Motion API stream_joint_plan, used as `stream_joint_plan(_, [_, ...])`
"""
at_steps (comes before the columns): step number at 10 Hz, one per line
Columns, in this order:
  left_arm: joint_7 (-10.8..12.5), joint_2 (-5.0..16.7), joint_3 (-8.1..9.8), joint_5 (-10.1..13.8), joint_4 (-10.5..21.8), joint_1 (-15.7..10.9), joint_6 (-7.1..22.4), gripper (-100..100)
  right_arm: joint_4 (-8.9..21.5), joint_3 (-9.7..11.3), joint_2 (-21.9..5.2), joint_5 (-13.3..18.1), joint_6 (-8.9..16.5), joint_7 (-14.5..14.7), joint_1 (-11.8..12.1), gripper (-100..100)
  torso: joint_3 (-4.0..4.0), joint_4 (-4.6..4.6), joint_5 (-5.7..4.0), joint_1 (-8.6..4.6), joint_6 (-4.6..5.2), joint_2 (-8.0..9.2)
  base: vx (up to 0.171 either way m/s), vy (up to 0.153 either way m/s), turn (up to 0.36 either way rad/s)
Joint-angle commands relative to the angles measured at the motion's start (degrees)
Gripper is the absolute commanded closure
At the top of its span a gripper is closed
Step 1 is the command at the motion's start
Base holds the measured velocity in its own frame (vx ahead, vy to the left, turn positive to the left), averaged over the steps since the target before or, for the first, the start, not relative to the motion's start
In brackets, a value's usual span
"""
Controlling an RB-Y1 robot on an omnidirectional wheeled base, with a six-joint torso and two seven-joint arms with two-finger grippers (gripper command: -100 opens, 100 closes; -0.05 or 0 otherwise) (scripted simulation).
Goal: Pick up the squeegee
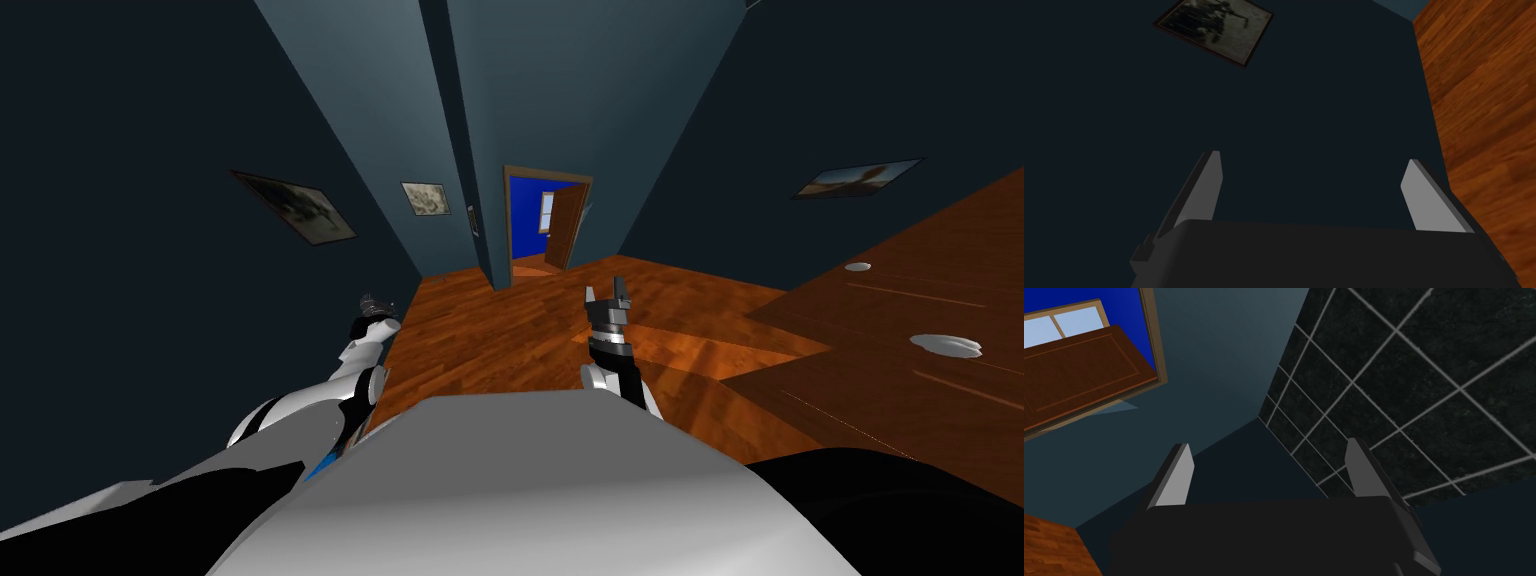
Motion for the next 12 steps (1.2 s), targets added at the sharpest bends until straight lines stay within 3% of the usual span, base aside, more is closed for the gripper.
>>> stream_joint_plan(1, [-0.45,-0.43,0.62,-0.11,0.14,0.15,-0.19,-100,0.0,0.0,0.0,0.0,0.0,0.0,0.0,0,0.0,0.0,0.0,0.0,0.0,0.0,0.213,-0.094,-0.032])
stream_joint_plan(12, [-1.46,-1.81,2.46,-0.77,2.96,0.54,-2.15,-100,0.0,0.0,0.0,0.0,0.0,0.0,0.0,0,-0.01,-0.01,0.02,0.08,-0.01,0.0,0.235,-0.074,-0.023])
